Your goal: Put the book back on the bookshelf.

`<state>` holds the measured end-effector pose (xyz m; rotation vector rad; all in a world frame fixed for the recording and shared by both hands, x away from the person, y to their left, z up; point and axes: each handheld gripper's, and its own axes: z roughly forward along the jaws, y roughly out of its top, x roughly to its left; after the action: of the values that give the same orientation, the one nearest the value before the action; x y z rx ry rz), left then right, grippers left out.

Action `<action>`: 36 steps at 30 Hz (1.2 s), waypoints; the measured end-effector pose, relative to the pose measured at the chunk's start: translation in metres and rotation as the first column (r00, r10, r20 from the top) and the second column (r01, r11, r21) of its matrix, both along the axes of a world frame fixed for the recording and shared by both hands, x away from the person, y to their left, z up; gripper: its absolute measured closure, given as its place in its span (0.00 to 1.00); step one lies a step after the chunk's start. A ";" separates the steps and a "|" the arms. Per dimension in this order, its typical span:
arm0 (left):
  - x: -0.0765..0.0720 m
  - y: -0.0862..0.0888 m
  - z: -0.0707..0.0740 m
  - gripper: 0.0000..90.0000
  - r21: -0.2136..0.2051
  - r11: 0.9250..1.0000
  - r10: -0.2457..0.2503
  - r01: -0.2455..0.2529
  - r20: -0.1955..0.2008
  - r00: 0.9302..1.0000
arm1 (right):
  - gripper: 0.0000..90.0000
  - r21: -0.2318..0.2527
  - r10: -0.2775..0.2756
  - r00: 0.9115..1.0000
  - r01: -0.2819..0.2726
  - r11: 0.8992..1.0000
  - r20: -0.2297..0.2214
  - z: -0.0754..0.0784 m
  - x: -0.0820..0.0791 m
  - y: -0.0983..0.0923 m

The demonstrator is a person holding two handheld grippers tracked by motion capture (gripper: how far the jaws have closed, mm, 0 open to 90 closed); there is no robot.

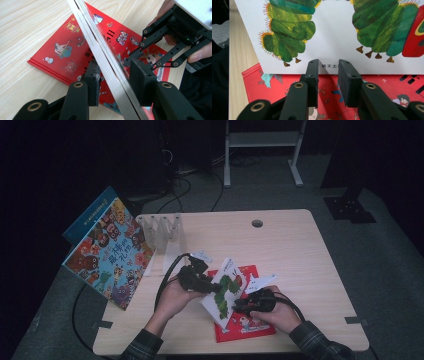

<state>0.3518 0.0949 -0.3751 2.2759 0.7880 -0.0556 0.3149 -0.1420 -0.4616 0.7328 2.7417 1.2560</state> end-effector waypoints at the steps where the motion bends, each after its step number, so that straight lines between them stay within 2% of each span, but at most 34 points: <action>1: 0.000 0.000 0.000 0.69 0.000 1.000 0.000 0.000 0.000 1.000 | 0.76 0.001 0.001 1.000 -0.001 1.000 0.000 0.000 0.000 0.000; 4: 0.003 -0.003 0.002 0.71 0.005 1.000 -0.008 0.008 -0.025 1.000 | 0.75 0.011 -0.002 1.000 0.002 1.000 0.000 0.002 0.000 -0.001; 7: 0.004 -0.006 0.004 0.74 0.009 1.000 -0.017 0.017 -0.023 1.000 | 0.75 0.016 -0.006 1.000 0.006 1.000 -0.002 0.003 0.001 -0.002; 9: 0.003 -0.010 0.008 0.77 0.024 0.999 -0.030 0.030 -0.009 1.000 | 0.74 0.020 -0.001 1.000 0.001 1.000 0.000 0.002 0.000 -0.002; 12: -0.001 -0.017 0.018 0.84 0.054 0.996 -0.079 0.077 0.027 0.997 | 0.74 0.016 0.010 1.000 -0.010 1.000 0.001 0.001 -0.001 0.001; 14: -0.005 -0.022 0.020 0.84 0.075 0.993 -0.094 0.090 0.051 0.994 | 0.74 0.007 0.016 1.000 -0.016 1.000 0.001 0.000 -0.002 0.003; 17: -0.006 -0.024 0.020 0.84 0.072 0.993 -0.095 0.091 0.053 0.994 | 0.74 0.007 0.019 1.000 -0.019 1.000 0.001 -0.001 -0.003 0.004; 22: -0.007 -0.026 0.016 0.80 0.053 0.991 -0.122 0.121 0.023 0.992 | 0.74 0.009 0.018 1.000 -0.018 1.000 0.005 0.000 -0.003 0.003; 23: -0.007 -0.026 0.016 0.79 0.053 0.991 -0.122 0.121 0.023 0.992 | 0.74 0.009 0.018 1.000 -0.018 1.000 0.005 0.000 -0.003 0.003; 24: -0.007 -0.028 0.013 0.78 0.071 0.989 -0.134 0.132 0.028 0.991 | 0.74 0.008 0.017 1.000 -0.017 1.000 0.004 0.000 -0.003 0.004; 27: -0.006 -0.030 0.009 0.77 0.093 0.987 -0.133 0.130 0.021 0.991 | 0.74 0.007 0.016 1.000 -0.016 1.000 0.004 0.000 -0.003 0.004; 29: -0.006 -0.030 0.008 0.79 0.094 0.987 -0.130 0.128 0.019 0.991 | 0.74 0.005 0.017 1.000 -0.017 1.000 0.005 0.000 -0.003 0.003; 31: -0.006 -0.029 0.009 0.81 0.096 0.989 -0.119 0.116 0.023 0.993 | 0.74 0.003 0.017 1.000 -0.017 1.000 0.006 0.000 -0.003 0.003; 32: -0.006 -0.029 0.010 0.83 0.115 0.988 -0.103 0.098 0.038 0.994 | 0.74 0.003 0.014 1.000 -0.014 1.000 0.008 0.001 -0.003 0.002; 36: -0.005 -0.027 0.010 0.84 0.116 0.988 -0.102 0.098 0.030 0.994 | 0.74 0.010 0.006 1.000 -0.006 1.000 0.011 0.002 -0.001 -0.002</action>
<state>0.3473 0.0676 -0.3652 2.4170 0.6728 -0.0165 0.3135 -0.1436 -0.4593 0.7175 2.7329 1.2722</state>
